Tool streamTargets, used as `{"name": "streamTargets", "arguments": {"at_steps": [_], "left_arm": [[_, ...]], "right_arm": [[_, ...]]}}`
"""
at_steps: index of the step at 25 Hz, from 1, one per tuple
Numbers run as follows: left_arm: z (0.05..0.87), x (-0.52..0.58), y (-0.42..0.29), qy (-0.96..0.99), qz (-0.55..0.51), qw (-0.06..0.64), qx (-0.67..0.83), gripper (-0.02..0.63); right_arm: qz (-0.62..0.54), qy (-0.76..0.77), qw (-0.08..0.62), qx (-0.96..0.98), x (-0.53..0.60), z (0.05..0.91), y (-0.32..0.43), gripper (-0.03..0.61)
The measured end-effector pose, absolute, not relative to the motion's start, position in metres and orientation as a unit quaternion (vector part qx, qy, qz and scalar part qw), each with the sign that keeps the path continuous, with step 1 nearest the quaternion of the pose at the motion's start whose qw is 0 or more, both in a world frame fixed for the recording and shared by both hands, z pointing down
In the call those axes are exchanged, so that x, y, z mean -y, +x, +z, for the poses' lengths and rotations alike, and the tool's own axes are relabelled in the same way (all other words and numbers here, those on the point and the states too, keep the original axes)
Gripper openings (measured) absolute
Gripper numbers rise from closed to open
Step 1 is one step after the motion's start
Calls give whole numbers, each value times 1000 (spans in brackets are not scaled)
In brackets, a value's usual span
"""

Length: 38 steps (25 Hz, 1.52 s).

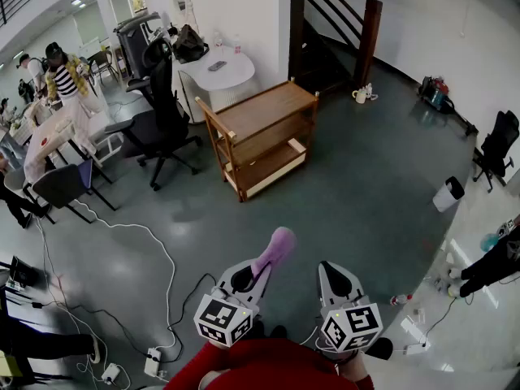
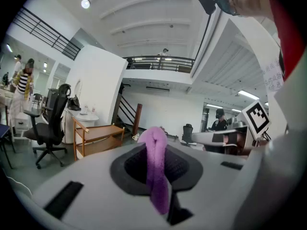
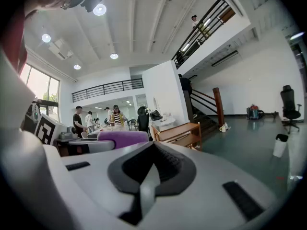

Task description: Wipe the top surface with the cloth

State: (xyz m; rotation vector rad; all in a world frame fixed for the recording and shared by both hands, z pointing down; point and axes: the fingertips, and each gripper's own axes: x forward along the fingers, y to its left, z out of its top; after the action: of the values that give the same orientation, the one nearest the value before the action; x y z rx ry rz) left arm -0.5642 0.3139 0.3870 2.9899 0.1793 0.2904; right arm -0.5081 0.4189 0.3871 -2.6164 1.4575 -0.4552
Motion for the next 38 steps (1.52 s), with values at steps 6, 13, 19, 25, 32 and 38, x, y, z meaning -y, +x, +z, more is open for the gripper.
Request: {"name": "streamTargets", "arguments": {"at_steps": [6, 13, 19, 25, 32, 38], "left_arm": [[389, -315, -565, 991, 102, 68, -59, 48], [388, -317, -562, 990, 105, 69, -58, 48], [392, -313, -558, 990, 110, 71, -49, 48], [392, -303, -535, 991, 105, 73, -37, 48], [395, -263, -471, 992, 109, 62, -17, 48], [408, -168, -359, 994, 85, 68, -2, 48]], "right_arm": [[-156, -863, 59, -477, -421, 388, -510, 3], [-160, -862, 60, -477, -424, 388, -506, 3], [-160, -858, 69, -484, -424, 386, -505, 3], [-161, -862, 59, -477, -432, 387, -487, 3], [-168, -865, 65, -468, -409, 395, -426, 3], [-152, -858, 46, -489, -315, 407, -316, 3]]}}
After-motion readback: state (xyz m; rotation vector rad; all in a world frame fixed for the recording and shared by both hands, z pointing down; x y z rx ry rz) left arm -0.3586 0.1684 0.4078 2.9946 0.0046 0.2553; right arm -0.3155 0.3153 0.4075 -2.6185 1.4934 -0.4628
